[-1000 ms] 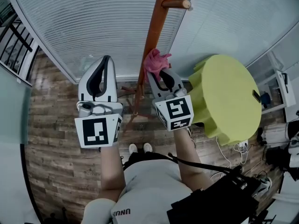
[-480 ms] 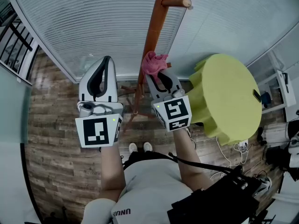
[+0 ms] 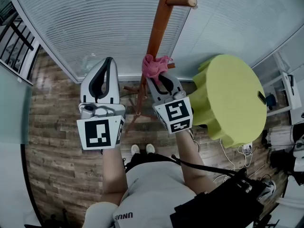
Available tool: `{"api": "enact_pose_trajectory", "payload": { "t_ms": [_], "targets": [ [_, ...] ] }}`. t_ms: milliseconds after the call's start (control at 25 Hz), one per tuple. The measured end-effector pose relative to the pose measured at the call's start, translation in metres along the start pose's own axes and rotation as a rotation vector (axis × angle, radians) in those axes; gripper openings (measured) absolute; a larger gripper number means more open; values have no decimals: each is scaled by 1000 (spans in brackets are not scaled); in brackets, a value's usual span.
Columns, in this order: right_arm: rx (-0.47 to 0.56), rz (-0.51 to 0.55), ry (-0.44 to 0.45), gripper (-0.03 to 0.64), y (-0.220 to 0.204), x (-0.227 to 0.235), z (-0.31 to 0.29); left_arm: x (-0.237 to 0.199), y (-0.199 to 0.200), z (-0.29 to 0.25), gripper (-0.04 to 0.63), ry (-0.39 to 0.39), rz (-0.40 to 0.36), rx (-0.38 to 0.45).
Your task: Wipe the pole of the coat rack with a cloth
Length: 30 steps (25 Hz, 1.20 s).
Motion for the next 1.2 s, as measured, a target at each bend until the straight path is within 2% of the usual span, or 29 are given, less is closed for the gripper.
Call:
{"api": "enact_pose_trajectory", "payload": {
  "t_ms": [1200],
  "targets": [
    [-139, -22, 27, 75, -40, -8, -11, -3, -11, 9, 12, 13, 7, -42]
  ]
}}
Point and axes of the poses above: the fingertips, and each gripper's own axes: z backward along the fingers, x to its right, y out of its top, the point moved 8 cm from there along z, backward along the fingers, and after that the axes turned 5 degrees about -z, right-handed, at the moved point
